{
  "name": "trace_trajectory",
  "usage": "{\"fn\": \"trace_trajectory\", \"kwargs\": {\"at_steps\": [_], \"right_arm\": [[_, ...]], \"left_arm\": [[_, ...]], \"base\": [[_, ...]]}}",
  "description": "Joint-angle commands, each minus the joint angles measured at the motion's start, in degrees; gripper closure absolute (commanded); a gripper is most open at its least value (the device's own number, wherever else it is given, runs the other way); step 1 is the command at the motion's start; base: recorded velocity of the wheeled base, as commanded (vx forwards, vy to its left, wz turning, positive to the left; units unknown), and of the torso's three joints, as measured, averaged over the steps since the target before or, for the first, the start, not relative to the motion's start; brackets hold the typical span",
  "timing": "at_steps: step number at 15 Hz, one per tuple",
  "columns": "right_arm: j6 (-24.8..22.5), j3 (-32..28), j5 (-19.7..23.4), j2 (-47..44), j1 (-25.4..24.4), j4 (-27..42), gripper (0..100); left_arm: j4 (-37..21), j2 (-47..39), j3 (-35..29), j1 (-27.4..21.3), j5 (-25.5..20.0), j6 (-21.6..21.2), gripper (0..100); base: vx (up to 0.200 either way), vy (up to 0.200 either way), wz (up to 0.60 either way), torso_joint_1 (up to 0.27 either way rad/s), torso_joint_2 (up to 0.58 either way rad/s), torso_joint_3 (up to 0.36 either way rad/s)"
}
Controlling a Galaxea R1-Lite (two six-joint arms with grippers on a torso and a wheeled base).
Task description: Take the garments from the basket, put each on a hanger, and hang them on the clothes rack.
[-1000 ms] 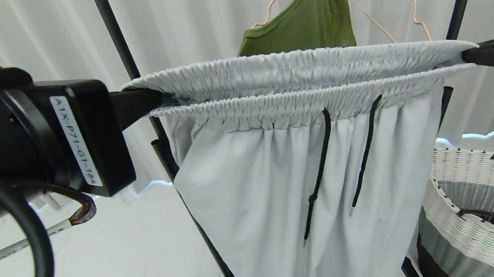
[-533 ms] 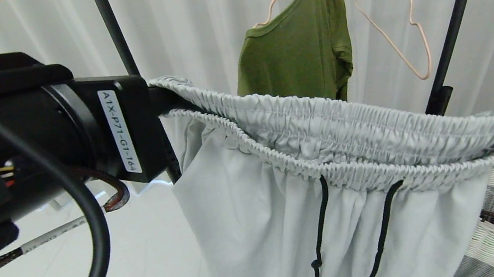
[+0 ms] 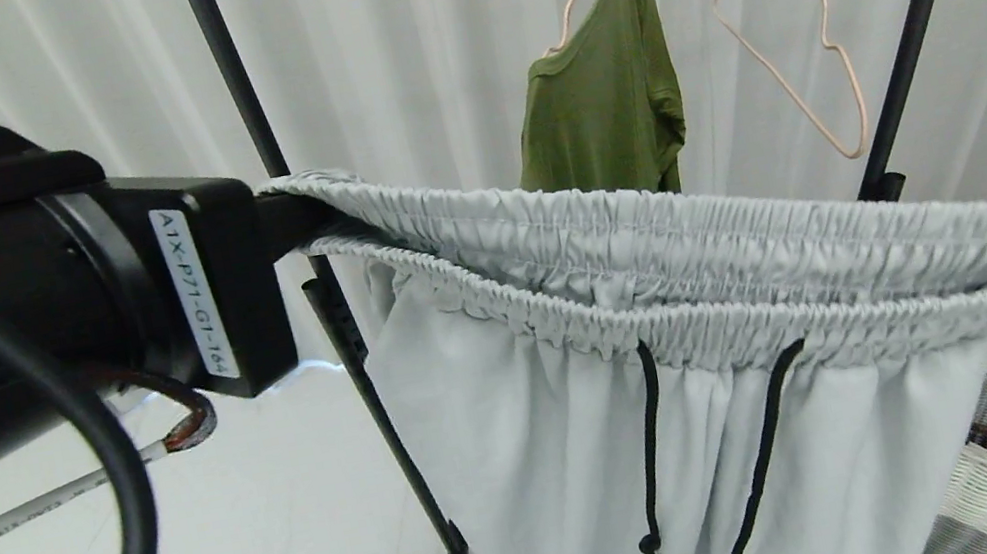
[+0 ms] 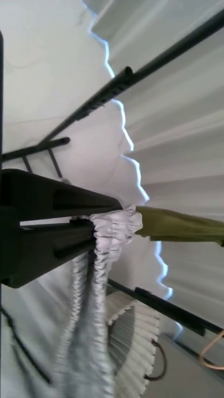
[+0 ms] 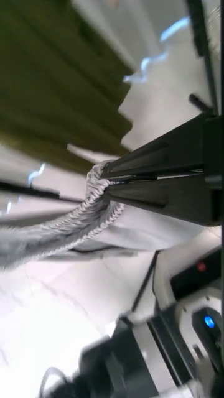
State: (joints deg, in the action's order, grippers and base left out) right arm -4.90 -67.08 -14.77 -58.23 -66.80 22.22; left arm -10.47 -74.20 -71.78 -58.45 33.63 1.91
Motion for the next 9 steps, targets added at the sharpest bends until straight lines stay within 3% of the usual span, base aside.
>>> {"fn": "trace_trajectory", "kwargs": {"at_steps": [1, 3, 5, 9], "right_arm": [[-1.2, -0.2, 0.0, -2.7, 11.5, -2.0, 100], [-1.3, -0.1, 0.3, -6.1, 15.0, -8.8, 100], [-1.0, -0.1, 0.3, -9.8, 15.3, -15.1, 100], [-1.0, -0.6, 0.4, -16.6, 15.3, -25.7, 100]], "left_arm": [[-6.5, 4.9, 0.1, -0.2, 0.0, 0.3, 100], [-9.2, 7.3, 0.3, -0.3, -0.1, 0.3, 100], [-9.2, 9.2, 1.8, -1.1, -0.1, 0.3, 100], [-9.3, 14.7, 6.7, -12.6, 0.0, 0.1, 100]], "base": [[0.0, 0.0, 0.0, 0.0, 0.0, 0.0], [0.0, 0.0, 0.0, 0.0, 0.0, 0.0], [0.0, 0.0, 0.0, 0.0, 0.0, 0.0], [0.0, 0.0, 0.0, 0.0, 0.0, 0.0]]}}
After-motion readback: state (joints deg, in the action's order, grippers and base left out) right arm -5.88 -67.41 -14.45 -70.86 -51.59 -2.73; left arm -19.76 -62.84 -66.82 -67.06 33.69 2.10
